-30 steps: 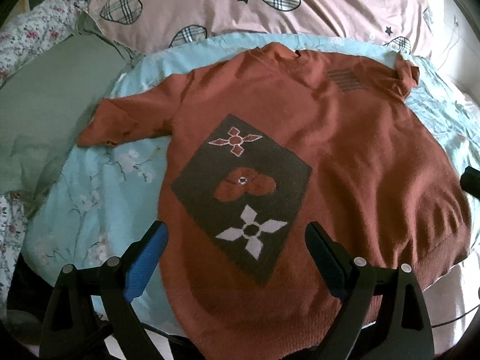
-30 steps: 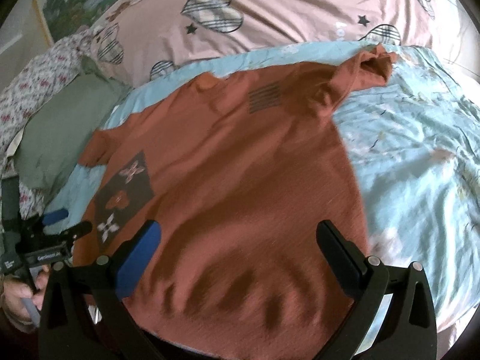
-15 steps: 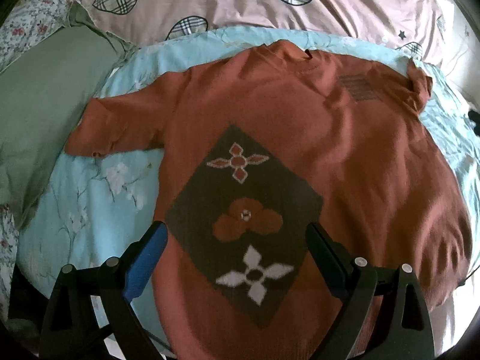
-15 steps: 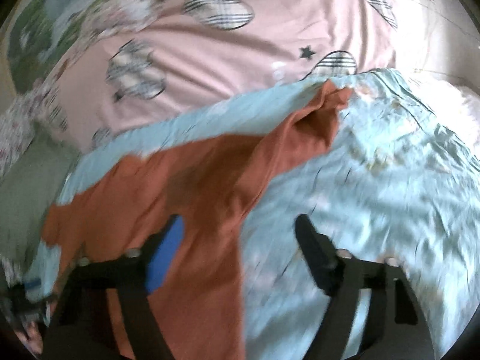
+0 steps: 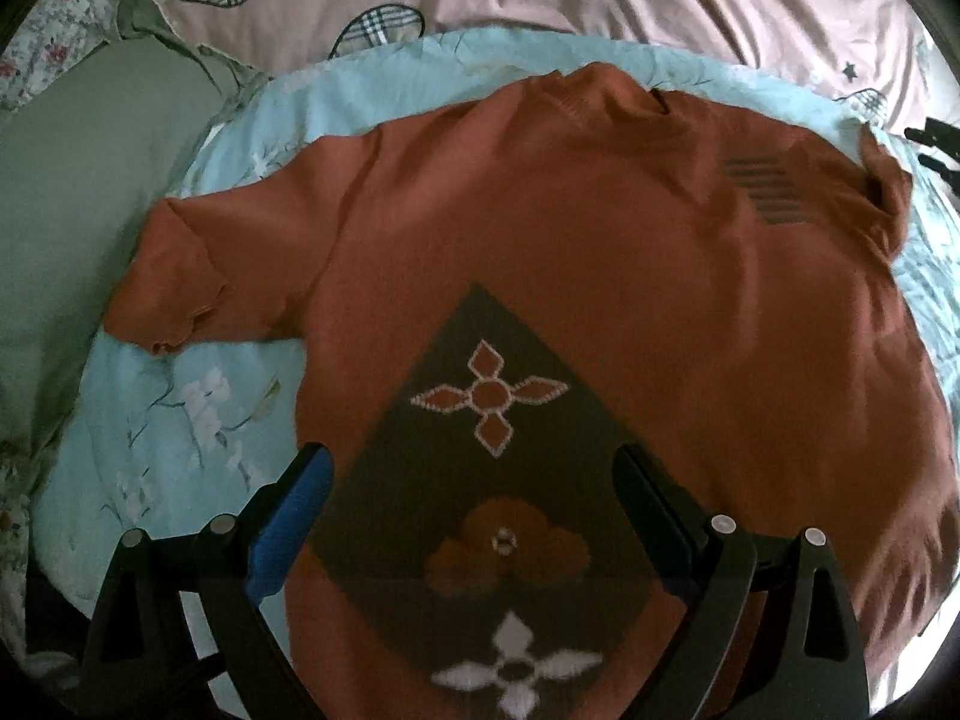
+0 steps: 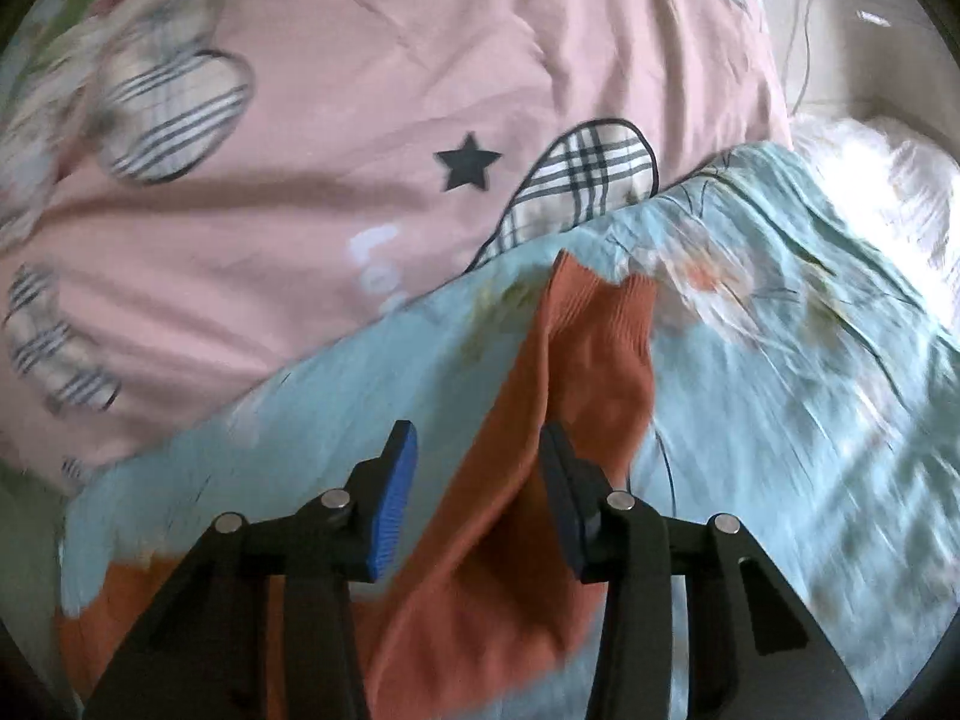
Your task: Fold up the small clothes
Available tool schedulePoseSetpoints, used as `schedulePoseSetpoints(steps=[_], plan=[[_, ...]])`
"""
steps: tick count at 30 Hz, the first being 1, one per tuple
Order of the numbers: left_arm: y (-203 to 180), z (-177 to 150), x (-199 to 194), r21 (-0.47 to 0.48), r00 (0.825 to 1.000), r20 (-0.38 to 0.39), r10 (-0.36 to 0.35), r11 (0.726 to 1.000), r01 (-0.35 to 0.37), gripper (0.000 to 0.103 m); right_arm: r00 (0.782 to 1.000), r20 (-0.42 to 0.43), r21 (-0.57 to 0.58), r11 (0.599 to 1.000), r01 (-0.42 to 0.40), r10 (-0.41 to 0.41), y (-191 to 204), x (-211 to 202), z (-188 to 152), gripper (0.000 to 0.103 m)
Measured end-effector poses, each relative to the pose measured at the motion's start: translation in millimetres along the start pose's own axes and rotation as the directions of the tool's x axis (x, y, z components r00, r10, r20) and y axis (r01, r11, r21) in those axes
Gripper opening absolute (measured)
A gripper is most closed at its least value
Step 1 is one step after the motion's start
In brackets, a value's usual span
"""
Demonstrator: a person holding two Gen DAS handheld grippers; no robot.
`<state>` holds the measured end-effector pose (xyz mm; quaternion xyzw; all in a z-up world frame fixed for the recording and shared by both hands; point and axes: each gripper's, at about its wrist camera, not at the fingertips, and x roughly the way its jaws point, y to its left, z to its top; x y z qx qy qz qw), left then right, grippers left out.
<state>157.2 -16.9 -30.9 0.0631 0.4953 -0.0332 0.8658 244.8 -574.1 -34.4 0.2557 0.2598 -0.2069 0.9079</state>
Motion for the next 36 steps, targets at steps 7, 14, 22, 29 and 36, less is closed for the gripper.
schedulePoseSetpoints(steps=[7, 14, 22, 29, 36], plan=[[0.5, 21.3, 37.1, -0.052, 0.998, -0.058, 0.002, 0.999, -0.005, 0.095, 0.985, -0.093, -0.038, 0.989, 0.141, -0.144, -8.7, 83.9, 28.0, 0.024], [-11.9, 25.1, 53.3, -0.024, 0.995, -0.095, -0.02, 1.0, 0.018, 0.095, 0.997, -0.057, -0.1, 0.994, -0.049, 0.043, 35.4, 43.9, 4.4, 0.005], [-2.9, 16.1, 33.9, -0.044, 0.997, -0.038, -0.061, 0.997, 0.059, 0.095, 0.874, -0.182, -0.171, 0.861, -0.479, 0.45, 169.5, -64.2, -73.1, 0.005], [16.1, 5.3, 13.1, -0.099, 0.994, 0.006, -0.113, 0.989, 0.113, 0.095, 0.693, -0.371, -0.162, 0.692, -0.703, 0.617, 271.6, -106.4, -171.9, 0.005], [50.5, -2.6, 6.8, -0.199, 0.983, 0.044, -0.18, 0.962, 0.185, 0.095, 0.586, -0.542, -0.133, 0.627, -0.767, 0.602, 337.4, -99.0, -262.9, 0.006]])
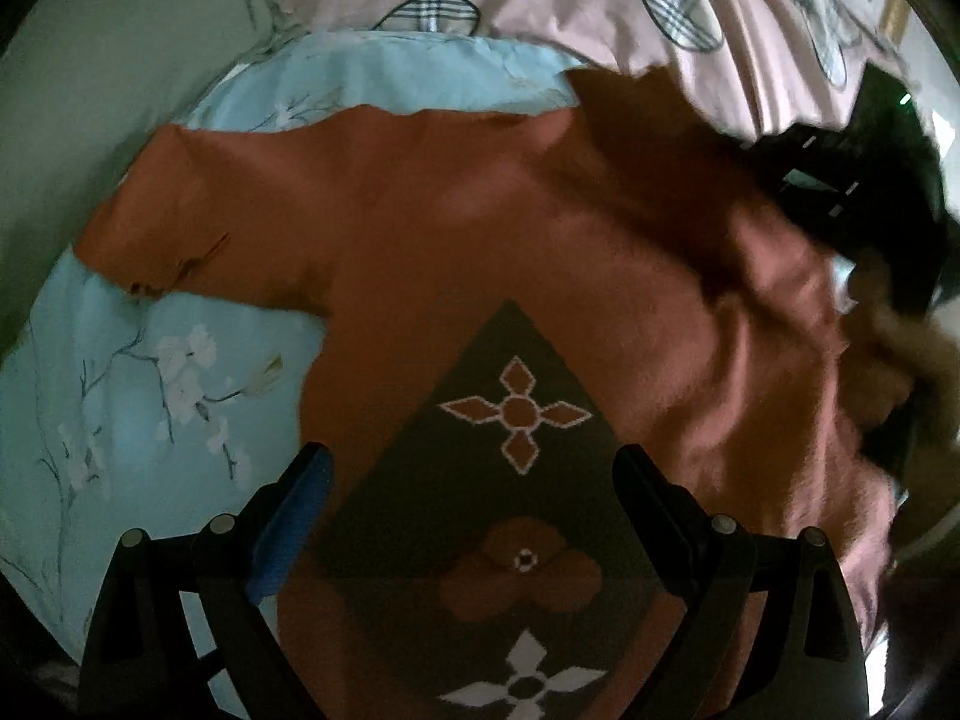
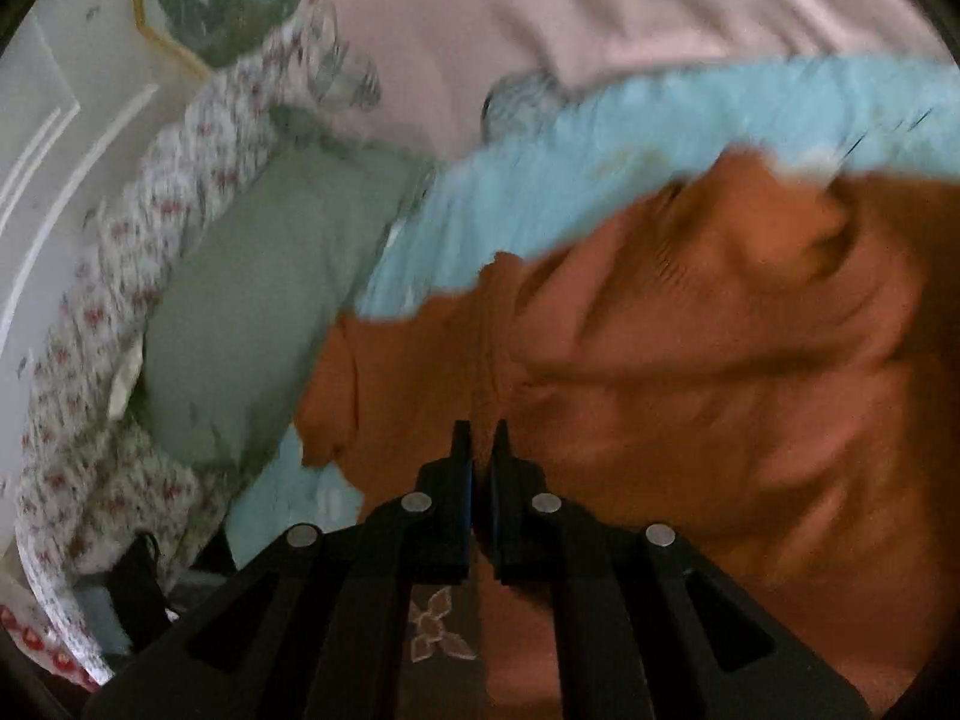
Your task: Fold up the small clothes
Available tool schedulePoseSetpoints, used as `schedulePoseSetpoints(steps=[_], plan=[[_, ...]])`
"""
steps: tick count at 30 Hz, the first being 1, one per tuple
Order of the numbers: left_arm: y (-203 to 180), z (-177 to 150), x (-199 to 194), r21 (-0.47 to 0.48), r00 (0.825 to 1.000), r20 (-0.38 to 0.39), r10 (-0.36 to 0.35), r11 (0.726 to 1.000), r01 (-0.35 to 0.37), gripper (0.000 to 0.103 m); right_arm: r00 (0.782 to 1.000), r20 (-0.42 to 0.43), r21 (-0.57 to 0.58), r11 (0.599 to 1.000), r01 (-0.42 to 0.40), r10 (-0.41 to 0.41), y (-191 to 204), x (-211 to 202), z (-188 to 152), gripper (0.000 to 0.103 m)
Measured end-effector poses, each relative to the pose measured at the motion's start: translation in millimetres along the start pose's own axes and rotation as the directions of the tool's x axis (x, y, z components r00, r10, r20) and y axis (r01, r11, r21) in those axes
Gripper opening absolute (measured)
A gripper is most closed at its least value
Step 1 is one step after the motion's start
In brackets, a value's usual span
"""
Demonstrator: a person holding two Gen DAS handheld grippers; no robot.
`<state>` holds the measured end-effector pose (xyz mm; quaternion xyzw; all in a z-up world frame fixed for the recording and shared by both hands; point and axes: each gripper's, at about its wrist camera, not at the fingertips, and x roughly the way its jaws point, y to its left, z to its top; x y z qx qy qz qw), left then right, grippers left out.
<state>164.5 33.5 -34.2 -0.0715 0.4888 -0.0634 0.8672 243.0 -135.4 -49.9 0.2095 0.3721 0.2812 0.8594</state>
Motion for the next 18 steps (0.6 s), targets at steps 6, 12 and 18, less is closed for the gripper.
schedulePoseSetpoints(steps=[6, 12, 18], plan=[[15.3, 6.9, 3.6, -0.055, 0.996, 0.003, -0.089, 0.994, 0.089, 0.095, 0.994, -0.095, 0.074, 0.997, -0.039, 0.046, -12.3, 23.2, -27.8, 0.014], [32.2, 42.6, 39.4, -0.155, 0.971, -0.012, -0.238, 0.96, 0.233, 0.095, 1.0, -0.01, 0.09, 0.996, -0.021, 0.022, -18.2, -33.3, -38.6, 0.031], [36.9, 88.1, 93.0, -0.241, 0.936, -0.027, -0.351, 0.911, 0.335, 0.095, 0.987, 0.116, 0.116, 0.988, 0.1, -0.113, -31.4, -118.7, -63.4, 0.035]])
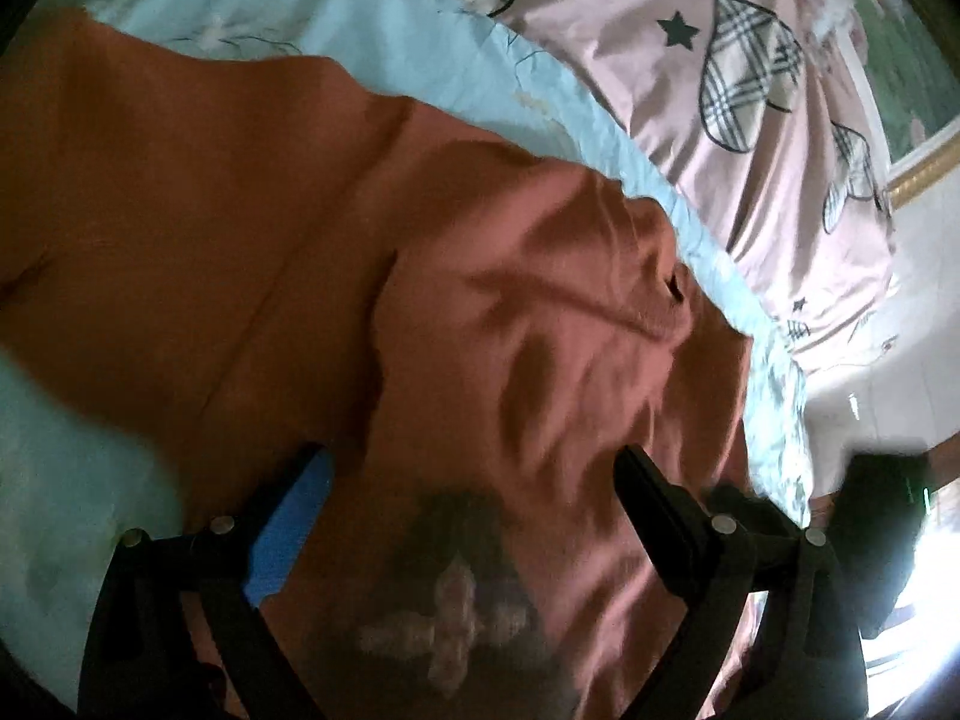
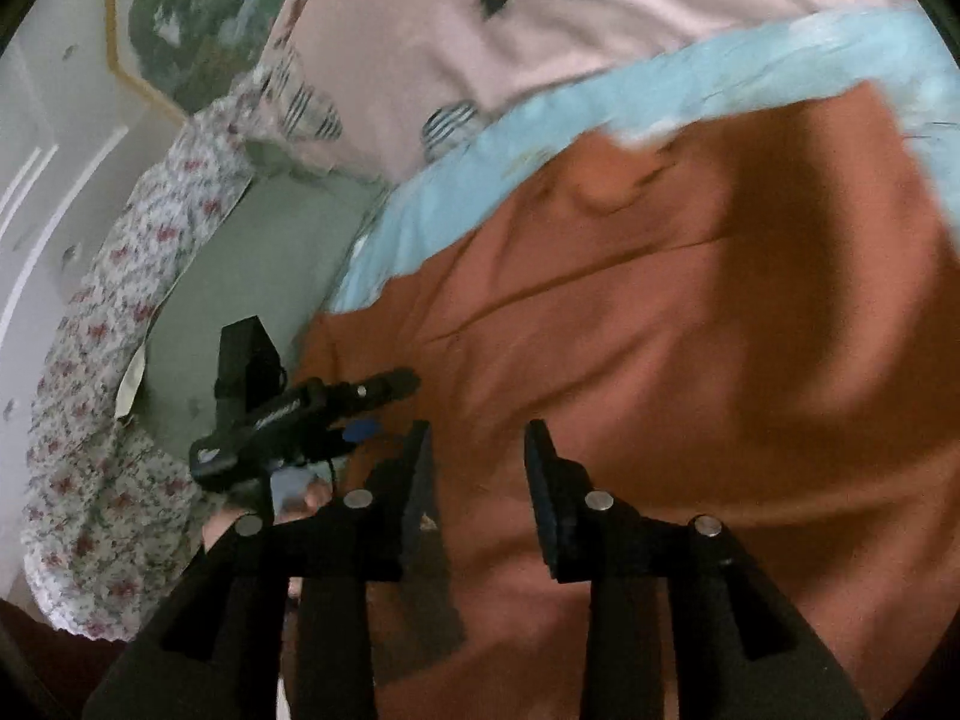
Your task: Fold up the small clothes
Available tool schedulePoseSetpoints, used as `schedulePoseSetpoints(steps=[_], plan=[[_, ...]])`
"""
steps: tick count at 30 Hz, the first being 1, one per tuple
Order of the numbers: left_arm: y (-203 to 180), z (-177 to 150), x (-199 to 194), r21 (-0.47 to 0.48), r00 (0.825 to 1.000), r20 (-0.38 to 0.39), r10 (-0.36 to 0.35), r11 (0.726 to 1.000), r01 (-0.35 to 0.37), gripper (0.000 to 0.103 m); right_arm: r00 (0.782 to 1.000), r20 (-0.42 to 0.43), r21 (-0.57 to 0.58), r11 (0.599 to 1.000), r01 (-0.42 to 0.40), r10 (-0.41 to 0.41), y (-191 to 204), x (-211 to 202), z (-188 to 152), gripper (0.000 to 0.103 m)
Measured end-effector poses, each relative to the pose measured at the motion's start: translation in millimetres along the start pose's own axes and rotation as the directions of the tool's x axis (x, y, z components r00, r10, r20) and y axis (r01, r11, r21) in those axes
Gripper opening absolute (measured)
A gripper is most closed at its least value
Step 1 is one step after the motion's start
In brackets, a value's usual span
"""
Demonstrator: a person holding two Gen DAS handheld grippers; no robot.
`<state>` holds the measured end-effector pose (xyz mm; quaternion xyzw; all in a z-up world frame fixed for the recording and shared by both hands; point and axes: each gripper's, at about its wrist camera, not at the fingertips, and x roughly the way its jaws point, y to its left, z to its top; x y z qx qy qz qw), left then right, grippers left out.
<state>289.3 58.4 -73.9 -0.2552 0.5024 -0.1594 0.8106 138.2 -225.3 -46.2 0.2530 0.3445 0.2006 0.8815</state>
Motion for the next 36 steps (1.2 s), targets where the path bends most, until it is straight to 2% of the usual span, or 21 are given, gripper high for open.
schedulePoseSetpoints(steps=[2, 3, 5, 6, 8, 10, 11, 13, 15, 20, 21, 22, 23, 25, 26, 28, 32, 33, 34, 35, 36], plan=[[-3.4, 9.5, 13.0, 0.035, 1.0, 0.007, 0.018, 0.999, -0.019, 0.093, 0.998, 0.04, 0.022, 0.998, 0.056, -0.057, -14.0, -21.9, -1.5, 0.036], [-7.6, 11.7, 15.1, 0.065, 1.0, 0.016, 0.023, 0.998, -0.024, 0.086, 0.998, -0.053, 0.016, 0.999, 0.044, -0.043, -21.6, -31.0, -0.4, 0.036], [-21.5, 11.5, 21.3, 0.163, 1.0, 0.014, 0.028, 0.986, -0.03, 0.035, 0.995, -0.018, 0.047, 0.994, 0.097, -0.097, -42.2, -51.2, 4.3, 0.036], [-26.1, 10.5, 25.7, 0.194, 0.999, -0.011, 0.033, 0.98, -0.03, 0.004, 0.993, -0.01, 0.057, 0.991, 0.121, -0.121, -47.3, -57.1, 8.1, 0.036], [-36.2, 5.4, 16.9, 0.242, 0.999, 0.018, 0.044, 0.969, -0.047, 0.003, 0.979, 0.011, 0.08, 0.976, 0.2, -0.202, -66.2, -74.8, 18.0, 0.036], [-41.6, 4.6, -9.2, 0.294, 0.99, 0.122, 0.074, 0.95, -0.107, 0.003, 0.962, 0.034, 0.087, 0.96, 0.266, -0.27, -83.2, -87.0, 30.3, 0.039], [-38.3, 4.8, -16.3, 0.294, 0.988, 0.141, 0.07, 0.949, -0.109, 0.003, 0.953, 0.041, 0.085, 0.951, 0.298, -0.302, -90.7, -88.6, 37.8, 0.042], [-21.5, 9.2, -23.2, 0.262, 0.986, 0.146, 0.074, 0.959, -0.11, 0.003, 0.932, 0.038, 0.084, 0.93, 0.357, -0.361, -104.4, -82.6, 54.2, 0.054], [-8.0, 11.7, -20.3, 0.235, 0.986, 0.13, 0.104, 0.963, -0.133, 0.003, 0.92, 0.02, 0.086, 0.918, 0.388, -0.391, -118.3, -69.8, 69.4, 0.057], [-1.6, 8.6, -15.3, 0.215, 0.986, 0.127, 0.112, 0.967, -0.138, 0.003, 0.897, -0.095, 0.055, 0.898, 0.438, -0.432, -150.7, -16.4, 93.3, 0.058], [-2.1, 8.2, -13.8, 0.22, 0.985, 0.126, 0.12, 0.965, -0.146, 0.003, 0.893, -0.113, 0.044, 0.896, 0.442, -0.435, -154.0, -8.0, 93.4, 0.055], [-2.7, 7.1, -12.9, 0.222, 0.984, 0.125, 0.124, 0.963, -0.149, 0.003, 0.889, -0.109, 0.01, 0.894, 0.448, -0.445, -152.5, -3.0, 94.9, 0.016], [-1.4, 7.7, -10.6, 0.219, 0.984, 0.119, 0.13, 0.964, -0.153, 0.003, 0.89, -0.112, -0.006, 0.896, 0.443, -0.441, -151.1, -3.3, 95.4, 0.011], [1.2, 7.7, -11.2, 0.213, 0.985, 0.112, 0.132, 0.965, -0.154, 0.003, 0.909, -0.078, 0.024, 0.911, 0.413, -0.41, -147.9, -20.3, 100.6, 0.009], [0.0, 7.4, -11.1, 0.216, 0.985, 0.112, 0.133, 0.964, -0.154, 0.003, 0.906, -0.055, 0.018, 0.907, 0.421, -0.419, -145.1, -27.7, 101.1, 0.009], [-8.5, 6.7, -10.7, 0.237, 0.985, 0.119, 0.125, 0.96, -0.15, 0.003, 0.886, -0.02, 0.013, 0.886, 0.464, -0.463, -145.6, -38.8, 101.6, 0.009], [-22.3, 3.3, 1.6, 0.268, 0.986, 0.114, 0.12, 0.952, -0.147, 0.003, 0.861, -0.062, 0.03, 0.861, 0.508, -0.505, -156.9, -27.8, 95.0, 0.012], [-24.2, 2.5, 7.3, 0.276, 0.983, 0.115, 0.142, 0.946, -0.169, 0.003, 0.84, -0.058, 0.029, 0.84, 0.542, -0.539, -155.2, -28.0, 94.3, 0.013], [-24.6, 2.4, 10.9, 0.278, 0.981, 0.114, 0.155, 0.943, -0.181, 0.003, 0.806, -0.031, 0.02, 0.806, 0.591, -0.59, -147.5, -31.7, 93.2, 0.016], [-22.8, 2.8, 13.8, 0.274, 0.981, 0.108, 0.164, 0.943, -0.188, 0.003, 0.793, 0.017, 0.013, 0.793, 0.609, -0.609, -135.8, -38.3, 90.6, 0.016], [-20.9, 3.2, 14.0, 0.267, 0.981, 0.104, 0.162, 0.946, -0.184, 0.003, 0.8, 0.061, -0.002, 0.802, 0.598, -0.596, -123.5, -40.8, 87.3, 0.016]])
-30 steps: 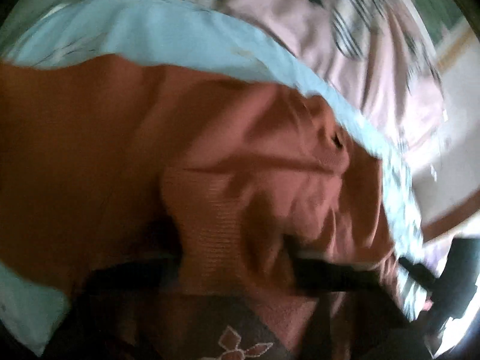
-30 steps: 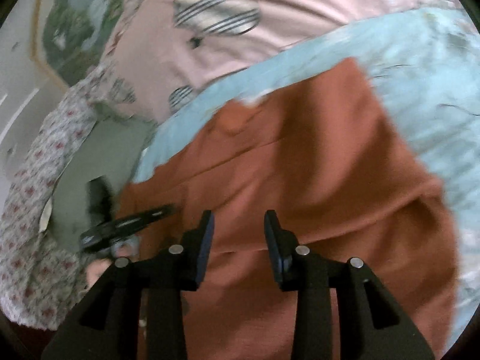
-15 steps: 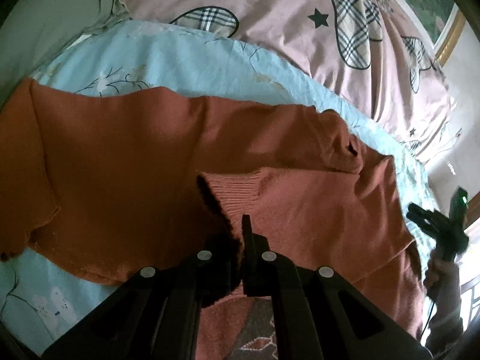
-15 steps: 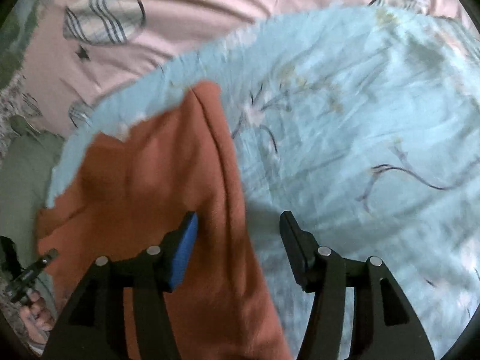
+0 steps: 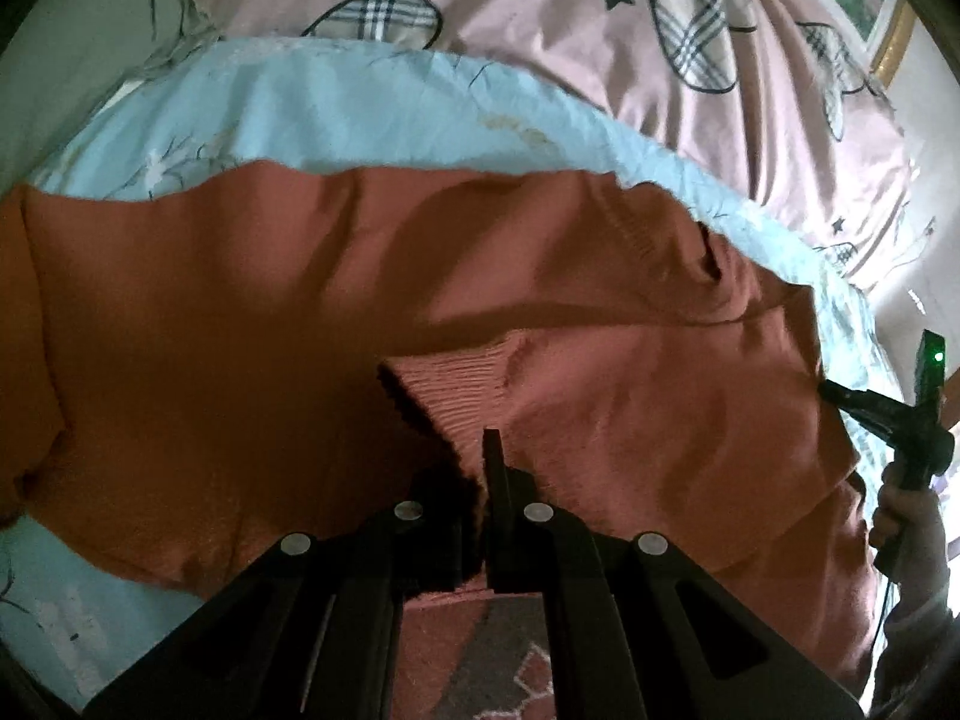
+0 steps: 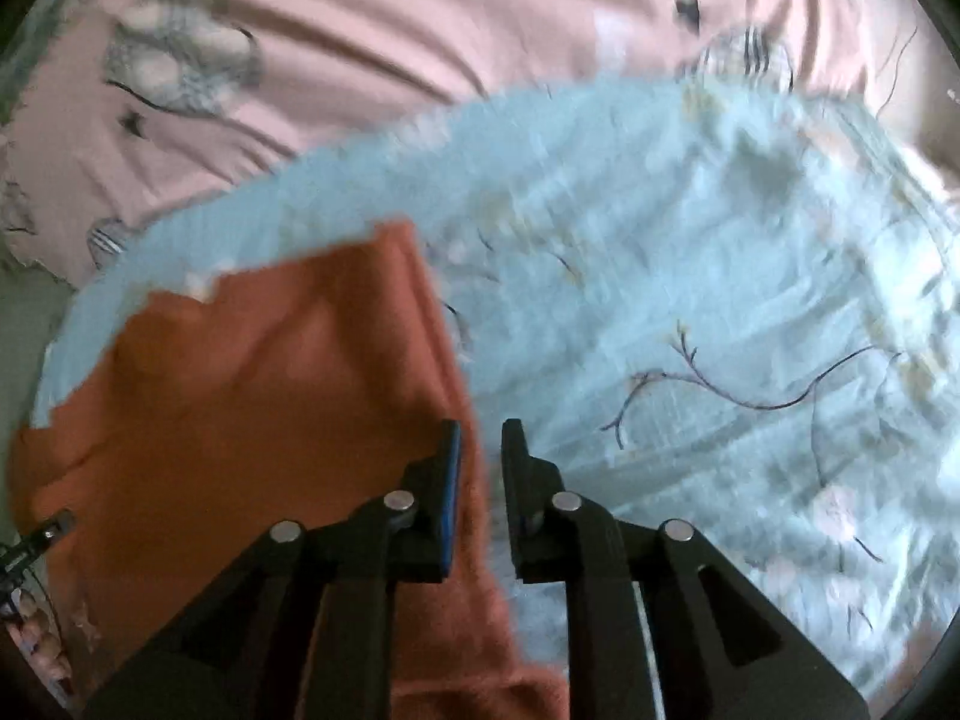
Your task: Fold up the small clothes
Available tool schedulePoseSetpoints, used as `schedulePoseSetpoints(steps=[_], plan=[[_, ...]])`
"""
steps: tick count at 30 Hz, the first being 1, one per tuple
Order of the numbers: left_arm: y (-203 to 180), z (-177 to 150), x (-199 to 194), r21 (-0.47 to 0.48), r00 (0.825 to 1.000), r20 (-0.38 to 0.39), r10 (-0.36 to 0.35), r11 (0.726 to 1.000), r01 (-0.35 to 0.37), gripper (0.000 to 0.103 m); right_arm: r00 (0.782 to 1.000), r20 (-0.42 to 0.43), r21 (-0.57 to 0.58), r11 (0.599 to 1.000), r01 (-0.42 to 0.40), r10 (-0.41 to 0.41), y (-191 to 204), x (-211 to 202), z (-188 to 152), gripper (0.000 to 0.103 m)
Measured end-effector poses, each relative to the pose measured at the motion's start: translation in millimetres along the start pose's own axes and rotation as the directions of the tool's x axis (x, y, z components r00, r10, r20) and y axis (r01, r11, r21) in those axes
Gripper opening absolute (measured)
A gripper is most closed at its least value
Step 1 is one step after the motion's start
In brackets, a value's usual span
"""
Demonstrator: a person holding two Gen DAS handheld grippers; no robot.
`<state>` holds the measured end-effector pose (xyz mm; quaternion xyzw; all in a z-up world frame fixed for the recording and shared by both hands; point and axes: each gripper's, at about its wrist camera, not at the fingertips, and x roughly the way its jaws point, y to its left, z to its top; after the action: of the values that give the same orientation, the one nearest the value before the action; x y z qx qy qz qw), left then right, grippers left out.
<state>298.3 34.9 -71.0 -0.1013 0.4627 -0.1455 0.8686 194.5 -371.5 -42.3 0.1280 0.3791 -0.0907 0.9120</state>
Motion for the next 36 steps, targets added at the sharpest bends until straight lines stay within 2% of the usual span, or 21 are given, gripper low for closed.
schedulePoseSetpoints(steps=[2, 3, 5, 6, 8, 10, 11, 13, 17, 18, 22, 24, 25, 29, 32, 33, 34, 36], plan=[[3.8, 0.3, -1.8, -0.013, 1.0, 0.003, -0.023, 1.0, 0.023, 0.003, 0.997, 0.01, -0.069, 0.995, -0.077, 0.077, 24.7, -12.2, -11.6, 0.02], [4.8, 0.5, -2.1, -0.014, 1.0, 0.002, -0.029, 0.999, 0.029, 0.003, 0.994, -0.015, -0.109, 0.988, -0.106, 0.105, 36.3, -11.2, -18.7, 0.023], [4.4, 0.5, -0.4, -0.018, 1.0, -0.004, -0.027, 0.999, 0.027, 0.003, 0.984, -0.119, -0.121, 0.981, -0.15, 0.136, 44.6, 6.0, -33.5, 0.025], [4.6, 0.6, 0.5, -0.019, 1.0, -0.008, -0.023, 1.0, 0.023, 0.004, 0.981, -0.161, -0.099, 0.987, -0.123, 0.106, 38.5, 18.8, -40.7, 0.021], [6.3, -0.8, -1.4, -0.023, 1.0, -0.007, -0.018, 1.0, 0.017, 0.005, 0.981, -0.138, -0.033, 0.989, -0.141, 0.136, 23.1, 17.5, -43.9, 0.02], [12.7, -6.1, -10.4, -0.027, 1.0, 0.007, 0.01, 1.0, -0.01, 0.007, 0.99, -0.113, 0.027, 0.996, -0.086, 0.088, 13.3, -0.2, -41.6, 0.024], [17.8, -9.1, -16.7, -0.034, 1.0, 0.015, 0.025, 0.999, -0.024, 0.007, 0.991, -0.091, 0.039, 0.995, -0.09, 0.093, 11.6, -10.0, -42.3, 0.025], [31.4, -16.8, -33.4, -0.042, 0.998, 0.027, 0.053, 0.998, -0.052, 0.006, 0.984, -0.05, 0.062, 0.984, -0.169, 0.172, 11.4, -33.5, -47.5, 0.03], [68.0, -27.8, -82.8, -0.066, 0.982, 0.098, 0.161, 0.986, -0.155, 0.006, 0.96, -0.046, 0.052, 0.96, -0.273, 0.276, 32.0, -66.0, -72.1, 0.041], [77.4, -28.1, -92.1, -0.076, 0.977, 0.11, 0.18, 0.982, -0.173, 0.01, 0.954, -0.056, 0.045, 0.955, -0.294, 0.296, 44.1, -65.2, -76.3, 0.042], [108.5, -24.1, -106.0, -0.107, 0.968, 0.108, 0.226, 0.971, -0.214, 0.047, 0.922, -0.111, 0.056, 0.928, -0.368, 0.372, 66.6, -73.8, -109.0, 0.043], [114.2, -21.2, -100.4, -0.08, 0.967, 0.097, 0.236, 0.97, -0.228, 0.056, 0.91, -0.138, 0.062, 0.921, -0.385, 0.39, 75.1, -73.7, -123.0, 0.043], [117.3, -20.3, -93.5, -0.055, 0.963, 0.083, 0.257, 0.966, -0.254, 0.056, 0.906, -0.145, 0.068, 0.918, -0.391, 0.397, 76.6, -70.0, -124.8, 0.043], [130.8, -15.5, -63.2, -0.001, 0.944, 0.013, 0.329, 0.944, -0.329, 0.053, 0.906, -0.173, 0.076, 0.922, -0.38, 0.387, 80.5, -64.1, -131.9, 0.043], [143.2, -9.7, -59.8, -0.016, 0.942, 0.011, 0.335, 0.942, -0.334, 0.031, 0.909, -0.162, 0.078, 0.923, -0.377, 0.385, 79.4, -69.8, -134.6, 0.043], [149.2, -6.4, -62.4, -0.036, 0.95, 0.007, 0.313, 0.949, -0.313, 0.015, 0.909, -0.154, 0.077, 0.922, -0.38, 0.388, 80.3, -72.4, -134.8, 0.043], [153.5, -4.7, -64.1, -0.055, 0.956, 0.006, 0.292, 0.955, -0.291, 0.006, 0.908, -0.147, 0.076, 0.92, -0.384, 0.392, 80.3, -73.5, -132.6, 0.043], [162.2, -2.2, -72.6, -0.105, 0.97, 0.014, 0.242, 0.965, -0.239, 0.006, 0.906, -0.131, 0.072, 0.915, -0.396, 0.402, 82.1, -77.9, -130.3, 0.043]])
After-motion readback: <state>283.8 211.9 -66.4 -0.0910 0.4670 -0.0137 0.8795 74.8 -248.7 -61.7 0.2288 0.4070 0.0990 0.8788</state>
